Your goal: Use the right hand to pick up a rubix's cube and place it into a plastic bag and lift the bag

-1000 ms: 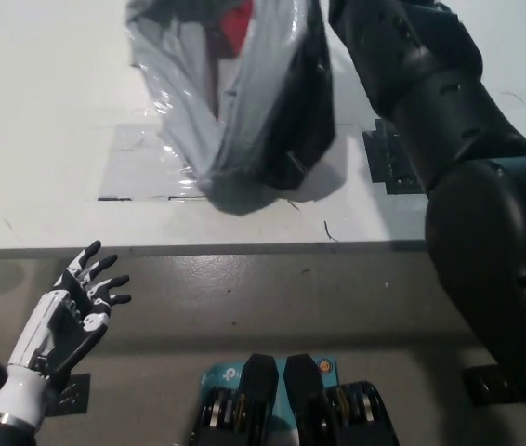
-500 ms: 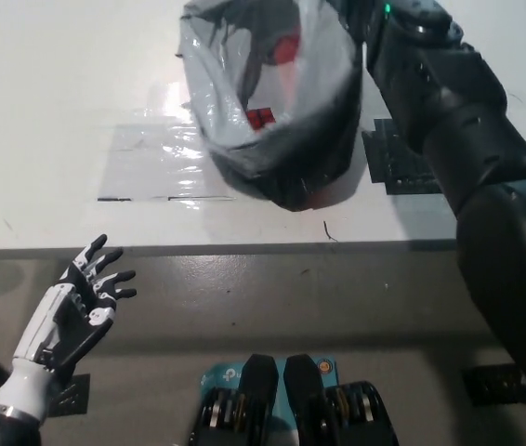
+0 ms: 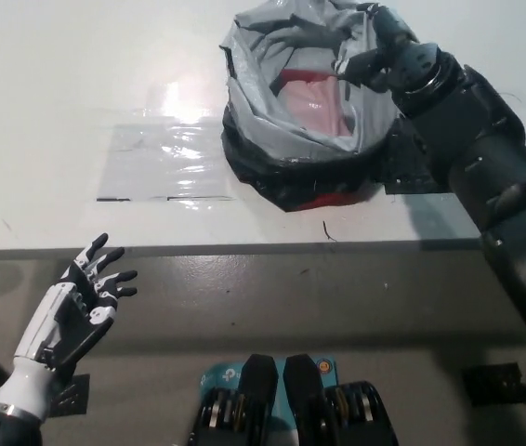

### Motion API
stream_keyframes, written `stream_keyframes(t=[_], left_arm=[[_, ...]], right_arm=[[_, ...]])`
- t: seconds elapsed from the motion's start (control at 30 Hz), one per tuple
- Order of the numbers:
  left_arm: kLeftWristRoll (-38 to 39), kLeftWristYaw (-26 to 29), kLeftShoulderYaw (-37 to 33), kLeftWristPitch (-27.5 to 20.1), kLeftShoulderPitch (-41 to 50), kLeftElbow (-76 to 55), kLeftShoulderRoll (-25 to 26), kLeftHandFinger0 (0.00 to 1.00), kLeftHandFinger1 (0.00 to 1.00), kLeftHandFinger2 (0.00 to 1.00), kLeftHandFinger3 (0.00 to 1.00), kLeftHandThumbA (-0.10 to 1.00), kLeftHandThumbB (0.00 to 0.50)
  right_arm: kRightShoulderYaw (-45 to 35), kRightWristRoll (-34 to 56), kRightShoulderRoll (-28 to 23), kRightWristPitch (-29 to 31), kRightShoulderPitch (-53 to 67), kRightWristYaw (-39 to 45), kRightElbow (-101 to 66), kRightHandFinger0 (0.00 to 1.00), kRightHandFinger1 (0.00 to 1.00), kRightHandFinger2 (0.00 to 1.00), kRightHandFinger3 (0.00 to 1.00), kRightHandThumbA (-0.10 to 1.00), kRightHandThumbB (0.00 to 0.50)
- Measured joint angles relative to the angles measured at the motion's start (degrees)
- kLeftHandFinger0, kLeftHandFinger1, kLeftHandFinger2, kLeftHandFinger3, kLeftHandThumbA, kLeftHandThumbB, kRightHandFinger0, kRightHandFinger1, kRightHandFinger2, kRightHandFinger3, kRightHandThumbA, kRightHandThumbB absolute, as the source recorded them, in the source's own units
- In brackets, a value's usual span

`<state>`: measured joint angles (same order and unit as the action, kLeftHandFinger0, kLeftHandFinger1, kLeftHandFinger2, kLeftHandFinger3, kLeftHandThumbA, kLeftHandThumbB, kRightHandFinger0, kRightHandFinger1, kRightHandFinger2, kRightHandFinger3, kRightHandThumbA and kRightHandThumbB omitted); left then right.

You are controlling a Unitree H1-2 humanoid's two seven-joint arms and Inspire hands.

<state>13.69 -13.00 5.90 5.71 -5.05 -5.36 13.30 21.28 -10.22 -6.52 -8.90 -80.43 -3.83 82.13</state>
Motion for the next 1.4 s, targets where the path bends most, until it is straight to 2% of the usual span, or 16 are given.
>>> stream_keyframes(t=[0.1, 0.2, 0.53, 0.67, 0.73, 0.77, 0.8, 0.83, 0.9, 0.93, 1.03, 1.07, 1.2, 1.27, 1.37, 1.4], left_arm=[[0.0, 0.0, 0.0, 0.0, 0.0, 0.0, 0.0, 0.81, 0.81, 0.93, 1.0, 0.26, 0.139], [-0.1, 0.0, 0.0, -0.1, 0.0, 0.0, 0.0, 0.8, 0.81, 0.93, 1.0, 0.25, 0.135], [-0.2, 0.0, 0.0, -0.2, 0.1, 0.0, 0.1, 0.8, 0.82, 0.94, 1.0, 0.24, 0.131], [-0.3, 0.0, 0.0, -0.1, 0.2, 0.0, 0.1, 0.81, 0.84, 0.96, 1.0, 0.27, 0.114], [-0.3, 0.0, 0.0, -0.1, 0.2, -0.1, 0.1, 0.82, 0.88, 1.0, 1.0, 0.4, 0.113], [-0.3, 0.0, 0.0, -0.1, 0.2, -0.1, 0.1, 0.84, 0.91, 1.0, 1.0, 0.51, 0.117], [-0.3, 0.0, 0.0, 0.0, 0.2, -0.1, 0.1, 0.87, 0.96, 1.0, 1.0, 0.64, 0.149], [-0.3, 0.0, 0.0, 0.0, 0.2, -0.1, 0.1, 0.88, 0.98, 1.0, 1.0, 0.71, 0.148], [-0.3, 0.0, 0.0, -0.1, 0.2, -0.1, 0.1, 1.0, 1.0, 1.0, 1.0, 0.87, 0.193], [-0.4, 0.0, 0.0, -0.1, 0.1, -0.1, 0.1, 1.0, 1.0, 1.0, 1.0, 1.0, 0.184], [-0.4, 0.0, 0.0, -0.1, 0.1, -0.1, 0.1, 1.0, 1.0, 1.0, 1.0, 1.0, 0.225], [-0.4, 0.0, 0.0, -0.1, 0.1, -0.1, 0.1, 1.0, 1.0, 1.0, 1.0, 1.0, 0.221], [-0.4, 0.0, 0.0, -0.1, -0.2, 0.2, 0.1, 1.0, 1.0, 1.0, 1.0, 1.0, 0.33], [-0.4, 0.0, 0.0, -0.1, -0.3, 0.3, 0.1, 1.0, 1.0, 1.0, 1.0, 1.0, 0.334], [-0.4, 0.0, -0.1, -0.1, -0.6, 0.9, 0.1, 1.0, 1.0, 1.0, 1.0, 1.0, 0.349], [-0.4, 0.0, -0.1, -0.1, -0.7, 1.0, 0.1, 1.0, 1.0, 1.0, 1.0, 1.0, 0.371]], right_arm=[[5.1, -3.1, -0.8, -0.4, -0.2, 1.3, 0.0, 1.0, 1.0, 1.0, 1.0, 0.74, 0.495], [10.2, -6.7, -2.2, -0.9, -1.7, 3.3, -0.2, 1.0, 1.0, 1.0, 1.0, 0.7, 0.491], [11.9, -10.7, -5.6, -2.4, -8.4, 9.3, -3.9, 1.0, 1.0, 1.0, 1.0, 0.77, 0.5], [12.0, -12.3, -7.4, -3.5, -9.2, 11.6, -9.9, 1.0, 1.0, 1.0, 1.0, 0.86, 0.5], [12.0, -12.7, -8.0, -4.3, -9.1, 12.4, -12.5, 1.0, 1.0, 1.0, 1.0, 0.89, 0.5], [11.9, -13.0, -8.8, -5.0, -9.1, 13.3, -15.2, 1.0, 1.0, 1.0, 1.0, 0.9, 0.5], [11.9, -13.2, -9.6, -5.9, -9.1, 14.2, -18.1, 1.0, 1.0, 1.0, 1.0, 0.93, 0.5], [11.7, -13.4, -10.2, -6.4, -9.1, 14.9, -20.2, 1.0, 1.0, 1.0, 1.0, 0.93, 0.5], [11.3, -13.6, -11.4, -7.2, -8.9, 15.9, -23.9, 1.0, 1.0, 1.0, 1.0, 0.96, 0.5], [10.9, -13.6, -12.1, -7.5, -8.6, 16.3, -26.1, 1.0, 1.0, 1.0, 1.0, 0.97, 0.476], [8.7, -13.6, -14.1, -8.0, -6.7, 16.8, -33.7, 1.0, 1.0, 1.0, 1.0, 0.99, 0.449], [8.1, -13.6, -14.4, -8.1, -6.1, 16.8, -35.2, 1.0, 1.0, 1.0, 1.0, 1.0, 0.448], [5.4, -13.6, -15.5, -8.5, -1.5, 16.8, -42.8, 1.0, 1.0, 1.0, 1.0, 1.0, 0.415], [4.1, -13.6, -15.7, -8.8, 1.2, 16.8, -46.5, 1.0, 1.0, 1.0, 1.0, 1.0, 0.427], [1.7, -13.6, -15.8, -9.1, 7.4, 16.8, -53.4, 1.0, 1.0, 1.0, 1.0, 1.0, 0.418], [1.3, -13.6, -15.8, -9.2, 8.8, 16.8, -54.7, 1.0, 1.0, 1.0, 1.0, 1.0, 0.399]])
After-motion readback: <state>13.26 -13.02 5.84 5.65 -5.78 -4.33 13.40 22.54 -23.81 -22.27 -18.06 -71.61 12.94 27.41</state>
